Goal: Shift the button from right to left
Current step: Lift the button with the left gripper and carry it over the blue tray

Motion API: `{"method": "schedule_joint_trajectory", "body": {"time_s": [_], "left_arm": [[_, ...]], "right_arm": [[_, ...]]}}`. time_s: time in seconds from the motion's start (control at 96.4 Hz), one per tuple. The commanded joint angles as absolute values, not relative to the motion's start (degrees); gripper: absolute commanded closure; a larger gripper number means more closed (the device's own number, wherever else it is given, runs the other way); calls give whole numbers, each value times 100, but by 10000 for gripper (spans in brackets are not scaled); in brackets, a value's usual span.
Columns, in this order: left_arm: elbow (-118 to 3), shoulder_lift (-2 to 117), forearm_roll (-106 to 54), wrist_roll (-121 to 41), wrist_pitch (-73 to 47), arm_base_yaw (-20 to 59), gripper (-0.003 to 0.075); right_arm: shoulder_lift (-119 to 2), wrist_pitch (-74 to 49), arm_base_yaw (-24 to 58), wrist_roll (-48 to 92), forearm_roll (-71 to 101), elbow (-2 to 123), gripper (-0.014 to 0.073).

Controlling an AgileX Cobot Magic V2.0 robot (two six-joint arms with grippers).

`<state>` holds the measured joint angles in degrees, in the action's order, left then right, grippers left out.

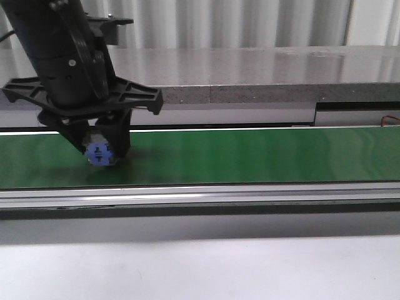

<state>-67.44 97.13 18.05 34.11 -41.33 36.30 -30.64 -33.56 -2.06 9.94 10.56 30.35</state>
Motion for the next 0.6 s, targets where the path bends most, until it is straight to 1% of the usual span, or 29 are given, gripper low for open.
{"method": "schedule_joint_trajectory", "body": {"time_s": [0.0,0.135,0.28,0.425,0.591], "left_arm": [[-6920,9108,1994,3447,-4191,3511,740],[-6920,8534,2073,2993,-4611,3208,740],[-6920,7947,2073,2206,-5090,2647,740],[-6920,7494,2073,1643,-5337,1819,740],[-6906,7251,1898,759,-5523,744,740]], "right_arm": [[-3081,-2931,-206,1047,1052,3189,661],[-3081,-2931,-206,1047,1052,3189,661],[-3081,-2931,-206,1047,1052,3189,661],[-3081,-2931,-206,1047,1052,3189,661],[-3081,-2931,-206,1047,1052,3189,661]]}}
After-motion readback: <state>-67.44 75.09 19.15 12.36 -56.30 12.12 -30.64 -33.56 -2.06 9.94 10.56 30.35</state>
